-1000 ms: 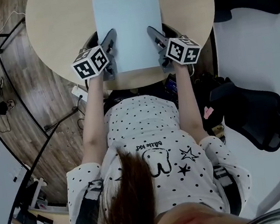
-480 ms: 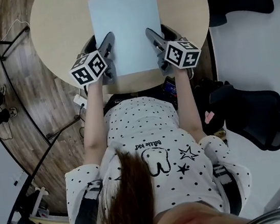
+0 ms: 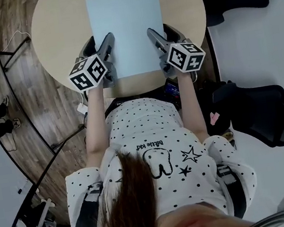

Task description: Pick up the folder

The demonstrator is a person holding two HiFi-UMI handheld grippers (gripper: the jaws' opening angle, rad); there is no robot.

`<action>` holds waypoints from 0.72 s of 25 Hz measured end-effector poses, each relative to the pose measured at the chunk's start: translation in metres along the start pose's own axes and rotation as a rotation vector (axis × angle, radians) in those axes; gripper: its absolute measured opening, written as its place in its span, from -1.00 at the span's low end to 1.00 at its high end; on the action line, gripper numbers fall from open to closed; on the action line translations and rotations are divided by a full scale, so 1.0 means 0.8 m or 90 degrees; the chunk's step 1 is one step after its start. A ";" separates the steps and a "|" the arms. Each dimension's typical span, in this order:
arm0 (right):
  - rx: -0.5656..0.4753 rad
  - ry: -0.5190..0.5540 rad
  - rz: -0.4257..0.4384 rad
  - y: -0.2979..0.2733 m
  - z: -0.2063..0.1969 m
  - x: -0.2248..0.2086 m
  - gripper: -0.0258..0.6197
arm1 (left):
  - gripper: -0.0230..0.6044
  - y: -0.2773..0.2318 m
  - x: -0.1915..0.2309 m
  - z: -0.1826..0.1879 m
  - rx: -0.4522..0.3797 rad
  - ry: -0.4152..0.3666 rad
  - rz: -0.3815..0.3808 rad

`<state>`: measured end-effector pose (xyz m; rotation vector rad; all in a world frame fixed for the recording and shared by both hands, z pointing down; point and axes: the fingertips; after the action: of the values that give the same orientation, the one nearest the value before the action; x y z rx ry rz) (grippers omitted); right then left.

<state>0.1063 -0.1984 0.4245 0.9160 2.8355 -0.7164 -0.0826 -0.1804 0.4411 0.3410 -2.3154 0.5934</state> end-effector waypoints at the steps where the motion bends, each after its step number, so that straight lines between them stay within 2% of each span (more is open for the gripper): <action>1: -0.008 0.004 -0.003 0.004 0.006 0.001 -0.06 | -0.02 0.002 -0.005 0.004 -0.004 -0.004 -0.005; 10: -0.070 0.038 -0.017 0.039 0.056 0.008 -0.06 | -0.02 0.016 -0.051 0.033 -0.045 -0.027 -0.045; 18: -0.109 0.051 -0.021 0.064 0.081 0.021 -0.06 | -0.02 0.037 -0.082 0.053 -0.075 -0.061 -0.068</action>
<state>0.1176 -0.1825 0.3421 0.8915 2.9313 -0.4399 -0.0720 -0.1712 0.3585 0.4417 -2.3939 0.3935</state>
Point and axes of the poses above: the fingertips, and each gripper's own axes: y backward along the fingers, x to its left, z out of its top, and after that the axes turned 10 degrees about y, right-handed
